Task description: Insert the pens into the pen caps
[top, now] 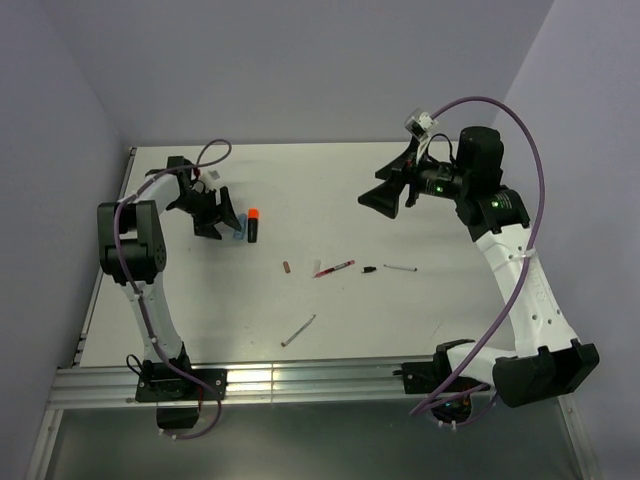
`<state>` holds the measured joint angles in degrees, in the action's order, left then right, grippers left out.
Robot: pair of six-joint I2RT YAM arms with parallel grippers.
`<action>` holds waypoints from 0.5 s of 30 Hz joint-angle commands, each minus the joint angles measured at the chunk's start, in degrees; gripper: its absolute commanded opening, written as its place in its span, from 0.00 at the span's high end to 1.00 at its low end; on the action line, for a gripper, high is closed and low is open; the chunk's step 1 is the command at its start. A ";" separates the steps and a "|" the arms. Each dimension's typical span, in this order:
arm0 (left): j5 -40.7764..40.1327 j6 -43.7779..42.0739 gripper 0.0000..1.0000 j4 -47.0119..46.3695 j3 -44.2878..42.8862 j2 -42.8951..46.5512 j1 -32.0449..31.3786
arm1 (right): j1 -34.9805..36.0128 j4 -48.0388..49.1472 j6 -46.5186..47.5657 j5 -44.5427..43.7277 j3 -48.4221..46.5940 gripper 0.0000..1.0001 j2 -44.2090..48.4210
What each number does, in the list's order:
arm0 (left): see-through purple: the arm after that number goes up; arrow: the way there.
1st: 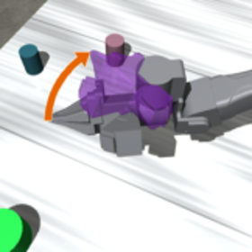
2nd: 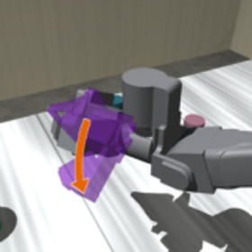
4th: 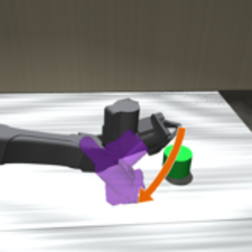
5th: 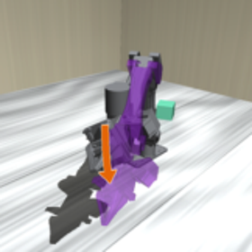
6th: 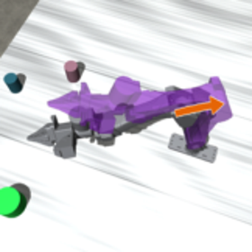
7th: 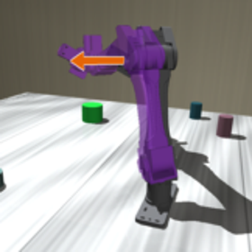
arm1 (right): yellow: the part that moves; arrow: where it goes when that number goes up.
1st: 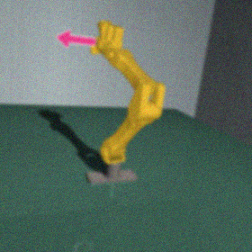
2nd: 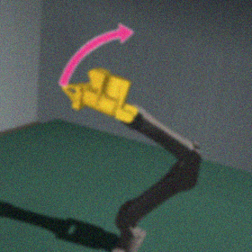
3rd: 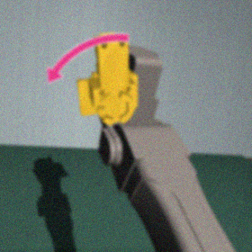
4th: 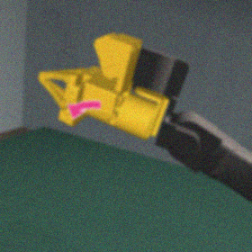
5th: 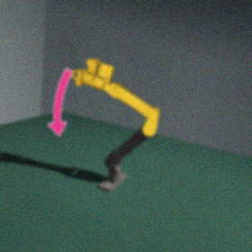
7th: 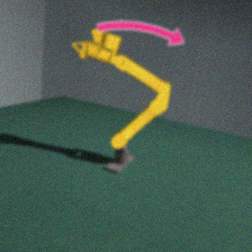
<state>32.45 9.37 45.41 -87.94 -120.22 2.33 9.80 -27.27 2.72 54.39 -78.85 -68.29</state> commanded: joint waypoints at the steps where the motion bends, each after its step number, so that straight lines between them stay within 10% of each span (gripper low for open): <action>1: -6.78 -5.75 0.17 -0.49 -0.65 8.32 0.22 | -0.49 -4.70 4.39 -5.77 -3.59 0.00 2.29; 7: -8.81 -17.17 0.03 -6.48 -0.56 22.83 -1.71 | -1.01 -12.19 11.77 -18.94 -2.63 0.00 2.81; 15: -16.79 -25.28 0.23 1.44 9.70 30.74 -25.15 | -6.98 -18.61 13.89 -22.58 4.48 0.00 4.39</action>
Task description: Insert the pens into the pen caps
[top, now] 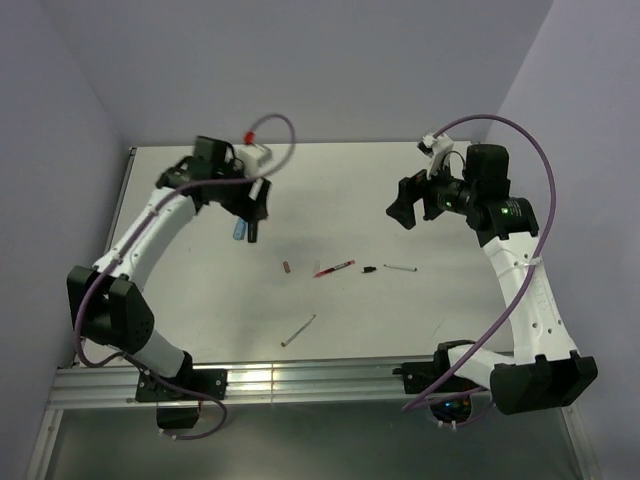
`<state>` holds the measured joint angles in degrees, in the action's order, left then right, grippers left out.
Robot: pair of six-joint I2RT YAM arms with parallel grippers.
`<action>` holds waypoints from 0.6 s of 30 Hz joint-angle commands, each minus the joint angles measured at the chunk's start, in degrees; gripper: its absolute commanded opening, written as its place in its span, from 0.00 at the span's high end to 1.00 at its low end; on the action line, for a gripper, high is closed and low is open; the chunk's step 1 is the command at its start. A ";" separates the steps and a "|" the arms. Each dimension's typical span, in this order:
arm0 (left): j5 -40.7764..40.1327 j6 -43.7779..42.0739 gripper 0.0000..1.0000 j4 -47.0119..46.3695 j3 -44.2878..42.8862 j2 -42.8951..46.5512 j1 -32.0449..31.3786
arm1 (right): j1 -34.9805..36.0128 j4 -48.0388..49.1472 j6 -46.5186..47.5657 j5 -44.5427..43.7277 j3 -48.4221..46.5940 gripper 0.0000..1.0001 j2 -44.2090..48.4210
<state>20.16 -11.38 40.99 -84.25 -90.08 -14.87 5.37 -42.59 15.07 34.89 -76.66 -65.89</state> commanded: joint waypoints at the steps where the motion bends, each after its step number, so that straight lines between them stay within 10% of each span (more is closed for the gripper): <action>1: -5.39 -4.10 0.24 6.03 7.68 1.05 -10.76 | -4.73 -3.55 1.37 -2.82 3.09 0.00 2.43; 10: -9.70 3.28 0.31 7.44 16.92 -0.09 -36.95 | -16.17 -3.99 -0.57 -0.88 7.93 0.00 3.22; 18: -16.90 8.21 0.40 6.21 16.66 -8.26 -46.12 | -20.22 -4.34 -1.62 1.49 7.32 0.00 1.99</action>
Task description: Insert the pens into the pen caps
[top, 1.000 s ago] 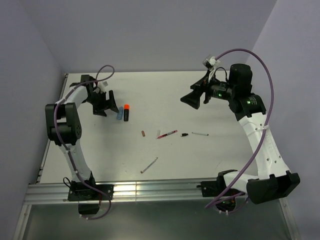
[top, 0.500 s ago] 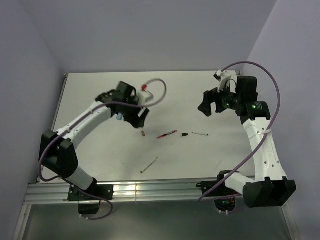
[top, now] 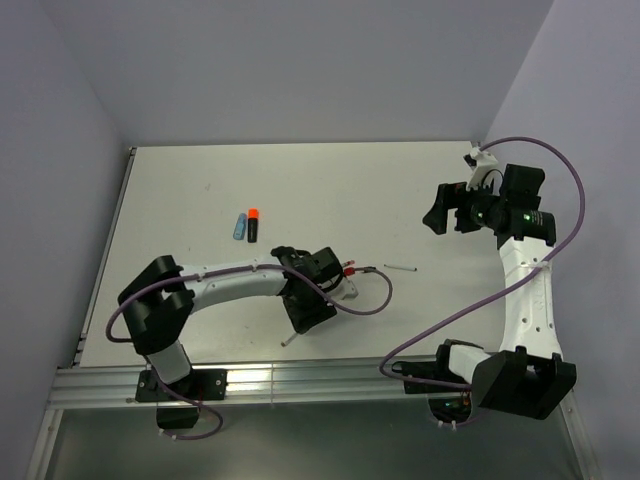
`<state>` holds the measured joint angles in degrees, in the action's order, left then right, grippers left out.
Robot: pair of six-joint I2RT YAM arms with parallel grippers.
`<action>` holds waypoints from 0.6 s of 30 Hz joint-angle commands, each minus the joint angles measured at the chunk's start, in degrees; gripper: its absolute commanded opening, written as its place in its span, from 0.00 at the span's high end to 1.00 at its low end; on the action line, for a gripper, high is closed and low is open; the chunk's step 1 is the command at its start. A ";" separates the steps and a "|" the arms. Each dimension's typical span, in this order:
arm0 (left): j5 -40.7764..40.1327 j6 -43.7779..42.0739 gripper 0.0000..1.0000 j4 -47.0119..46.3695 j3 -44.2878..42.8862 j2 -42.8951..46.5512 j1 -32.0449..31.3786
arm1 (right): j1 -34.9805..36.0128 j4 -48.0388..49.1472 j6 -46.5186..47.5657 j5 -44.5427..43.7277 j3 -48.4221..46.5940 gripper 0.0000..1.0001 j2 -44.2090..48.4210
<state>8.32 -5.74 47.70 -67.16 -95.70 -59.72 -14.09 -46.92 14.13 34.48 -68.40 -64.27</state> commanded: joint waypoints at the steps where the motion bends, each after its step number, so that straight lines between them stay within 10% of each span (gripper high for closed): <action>1: -6.28 3.10 0.41 -0.59 -1.22 -3.35 -1.62 | -0.94 -0.02 -0.60 2.08 -1.03 0.00 0.29; 18: -10.08 5.30 0.67 -4.98 -1.31 -11.43 -6.02 | -2.70 -0.11 0.55 3.23 -1.30 0.01 -0.15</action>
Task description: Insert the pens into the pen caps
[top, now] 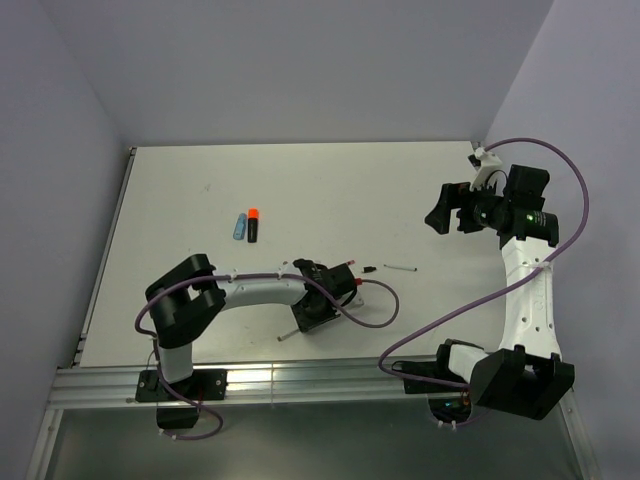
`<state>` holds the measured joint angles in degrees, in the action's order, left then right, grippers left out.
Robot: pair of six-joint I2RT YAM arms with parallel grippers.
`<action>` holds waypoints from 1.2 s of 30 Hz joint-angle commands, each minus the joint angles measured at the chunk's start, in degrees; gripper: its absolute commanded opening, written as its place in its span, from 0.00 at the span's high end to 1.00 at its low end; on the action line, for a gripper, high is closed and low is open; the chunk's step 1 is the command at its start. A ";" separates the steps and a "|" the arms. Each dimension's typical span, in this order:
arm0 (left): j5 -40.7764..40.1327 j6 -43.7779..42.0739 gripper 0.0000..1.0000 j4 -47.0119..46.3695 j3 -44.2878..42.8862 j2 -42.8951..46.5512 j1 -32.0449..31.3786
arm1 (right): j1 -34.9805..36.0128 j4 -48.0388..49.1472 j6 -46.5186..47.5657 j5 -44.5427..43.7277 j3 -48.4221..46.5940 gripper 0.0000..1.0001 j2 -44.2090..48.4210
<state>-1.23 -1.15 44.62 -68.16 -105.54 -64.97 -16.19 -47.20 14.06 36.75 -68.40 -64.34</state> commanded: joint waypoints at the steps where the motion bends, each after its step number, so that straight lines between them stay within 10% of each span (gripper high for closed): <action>1: -0.87 0.71 0.70 -2.52 -0.04 -1.86 -0.77 | -0.60 0.18 0.70 0.95 -1.38 0.01 0.00; 8: -2.99 2.71 1.00 -6.29 -1.18 1.37 0.19 | -0.69 0.35 1.14 4.28 -3.31 0.01 -1.05; 22: 18.36 17.13 1.00 -10.77 -26.67 13.59 25.41 | 1.58 4.13 -2.80 22.83 -13.43 0.12 -8.00; 36: 32.09 36.81 1.00 -56.38 -4.10 28.28 28.32 | 29.54 20.82 -16.17 19.40 -8.94 0.15 -8.35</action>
<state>27.27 28.56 1.78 -75.05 -78.98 -36.62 11.81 -33.15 2.35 55.31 -76.79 -71.90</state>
